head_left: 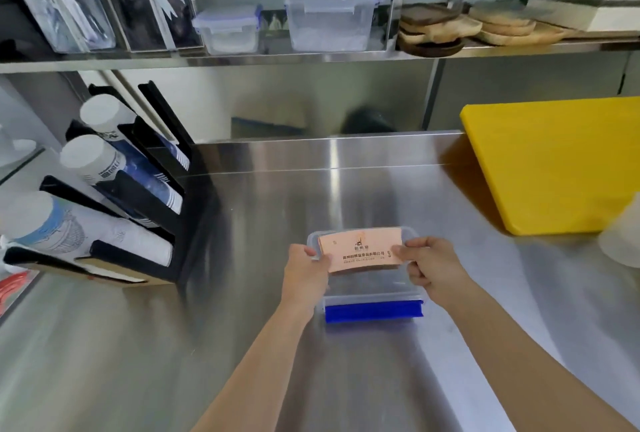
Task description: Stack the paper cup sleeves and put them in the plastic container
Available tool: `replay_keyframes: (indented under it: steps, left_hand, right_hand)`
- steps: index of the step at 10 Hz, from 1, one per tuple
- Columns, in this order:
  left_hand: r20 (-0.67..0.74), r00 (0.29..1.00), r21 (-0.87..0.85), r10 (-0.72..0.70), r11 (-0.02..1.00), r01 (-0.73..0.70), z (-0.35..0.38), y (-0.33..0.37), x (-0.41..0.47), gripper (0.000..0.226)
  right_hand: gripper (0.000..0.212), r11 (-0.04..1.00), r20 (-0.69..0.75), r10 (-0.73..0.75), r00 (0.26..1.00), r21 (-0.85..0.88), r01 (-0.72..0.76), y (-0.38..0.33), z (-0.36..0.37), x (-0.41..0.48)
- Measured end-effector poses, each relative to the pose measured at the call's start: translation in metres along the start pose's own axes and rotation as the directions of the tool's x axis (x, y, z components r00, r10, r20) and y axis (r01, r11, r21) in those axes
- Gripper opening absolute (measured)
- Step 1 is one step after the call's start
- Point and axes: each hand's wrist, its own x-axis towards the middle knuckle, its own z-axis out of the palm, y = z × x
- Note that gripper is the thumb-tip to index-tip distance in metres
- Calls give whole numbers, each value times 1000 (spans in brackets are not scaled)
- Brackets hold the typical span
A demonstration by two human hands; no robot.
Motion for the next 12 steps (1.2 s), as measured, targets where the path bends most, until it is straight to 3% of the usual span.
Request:
replay_keyframes:
  steps: [2,3,5,7,11,12]
  left_hand:
    - [-1,990,87,-140,986,140,30,7,7,20]
    - [-5,983,136,-184,974,183,39,8,14,25]
    - [21,965,301,-260,923,242,46,6,30,31]
    - [10,969,429,-245,877,217,46,-2,38,49]
    - [38,956,349,-291,900,260,40,0,39,37]
    - [51,970,342,-236,917,205,24,9,30,23]
  right_hand:
    - [23,989,-23,113,993,-96,-115,11,-3,32]
    - [12,979,-43,130,991,-154,-135,12,1,40]
    - [19,920,-25,126,992,-371,-127,15,15,51]
    - [23,874,-10,127,992,-472,-117,22,22,57]
    - [10,882,46,182,982,-449,-142,10,19,49]
    - [13,915,36,115,993,-394,-91,-1,12,39]
